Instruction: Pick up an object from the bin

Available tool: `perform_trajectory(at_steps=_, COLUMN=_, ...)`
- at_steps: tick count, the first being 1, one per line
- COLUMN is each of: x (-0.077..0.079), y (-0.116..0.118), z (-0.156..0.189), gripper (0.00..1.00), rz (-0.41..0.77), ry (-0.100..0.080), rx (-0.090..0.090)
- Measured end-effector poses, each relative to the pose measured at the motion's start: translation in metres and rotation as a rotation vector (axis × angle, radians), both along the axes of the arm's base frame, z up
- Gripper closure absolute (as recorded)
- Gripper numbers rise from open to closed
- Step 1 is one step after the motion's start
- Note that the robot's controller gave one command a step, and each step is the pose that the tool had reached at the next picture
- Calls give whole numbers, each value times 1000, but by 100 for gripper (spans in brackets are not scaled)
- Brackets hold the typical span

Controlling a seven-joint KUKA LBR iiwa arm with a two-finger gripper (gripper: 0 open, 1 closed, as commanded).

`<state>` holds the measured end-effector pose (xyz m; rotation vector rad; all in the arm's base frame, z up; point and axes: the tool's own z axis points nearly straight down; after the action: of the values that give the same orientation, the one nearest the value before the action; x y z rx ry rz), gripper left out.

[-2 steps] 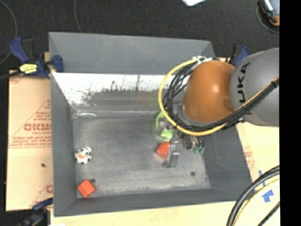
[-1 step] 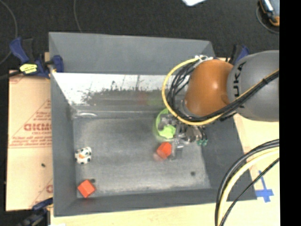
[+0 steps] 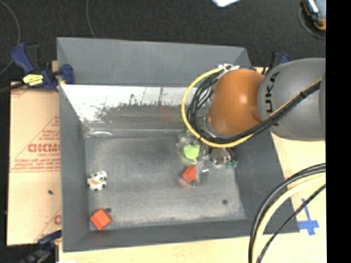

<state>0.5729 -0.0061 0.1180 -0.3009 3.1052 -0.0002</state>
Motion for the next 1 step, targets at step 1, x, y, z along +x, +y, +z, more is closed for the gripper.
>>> perform_trajectory(at_steps=1, x=30, y=-61, z=-15, gripper=0, rz=73, ry=-2, rx=-2)
